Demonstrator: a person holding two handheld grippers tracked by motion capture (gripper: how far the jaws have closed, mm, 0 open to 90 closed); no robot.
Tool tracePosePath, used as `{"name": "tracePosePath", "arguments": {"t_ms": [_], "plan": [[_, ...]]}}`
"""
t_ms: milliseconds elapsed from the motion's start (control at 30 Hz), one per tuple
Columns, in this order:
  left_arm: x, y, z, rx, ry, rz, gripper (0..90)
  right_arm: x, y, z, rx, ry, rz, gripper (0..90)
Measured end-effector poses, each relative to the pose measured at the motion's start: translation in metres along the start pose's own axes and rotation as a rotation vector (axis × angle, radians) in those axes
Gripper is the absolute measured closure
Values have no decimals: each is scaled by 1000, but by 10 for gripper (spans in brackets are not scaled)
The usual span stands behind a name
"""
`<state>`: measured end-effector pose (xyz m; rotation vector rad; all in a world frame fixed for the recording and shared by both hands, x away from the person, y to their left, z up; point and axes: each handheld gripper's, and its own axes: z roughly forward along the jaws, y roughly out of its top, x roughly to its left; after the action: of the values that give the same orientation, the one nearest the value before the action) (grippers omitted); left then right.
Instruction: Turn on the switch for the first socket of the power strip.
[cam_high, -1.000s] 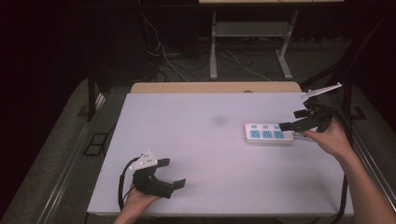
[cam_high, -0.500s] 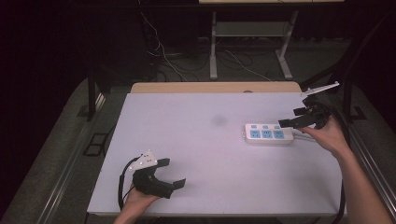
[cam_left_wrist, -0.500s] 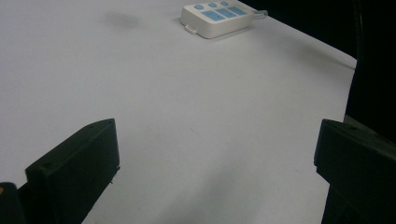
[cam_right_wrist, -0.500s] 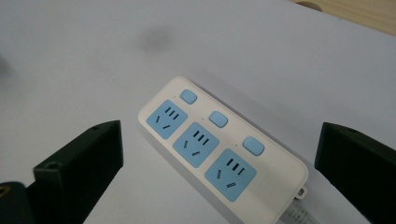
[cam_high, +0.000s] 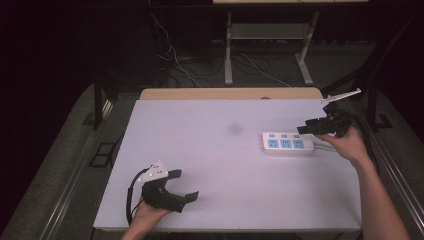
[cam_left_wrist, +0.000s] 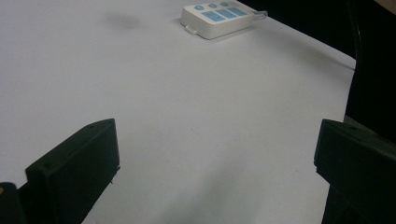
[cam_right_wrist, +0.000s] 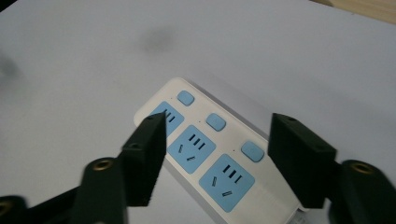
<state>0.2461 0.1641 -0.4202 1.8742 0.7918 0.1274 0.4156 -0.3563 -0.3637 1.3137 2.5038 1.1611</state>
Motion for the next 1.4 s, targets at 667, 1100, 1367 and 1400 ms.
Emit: {"name": "tracePosePath", "arguments": {"t_ms": [667, 1100, 1367, 1400], "plan": [[1, 0, 0, 5, 4, 0, 0, -16, -9, 19, 31, 50, 38, 894], [1, 0, 0, 7, 6, 1, 0, -23, -19, 35, 47, 29, 62, 894], [1, 0, 0, 8, 6, 2, 0, -26, -18, 43, 33, 4, 93, 894], [2, 0, 0, 8, 6, 2, 0, -26, -18, 44, 33, -1, 95, 894]]}}
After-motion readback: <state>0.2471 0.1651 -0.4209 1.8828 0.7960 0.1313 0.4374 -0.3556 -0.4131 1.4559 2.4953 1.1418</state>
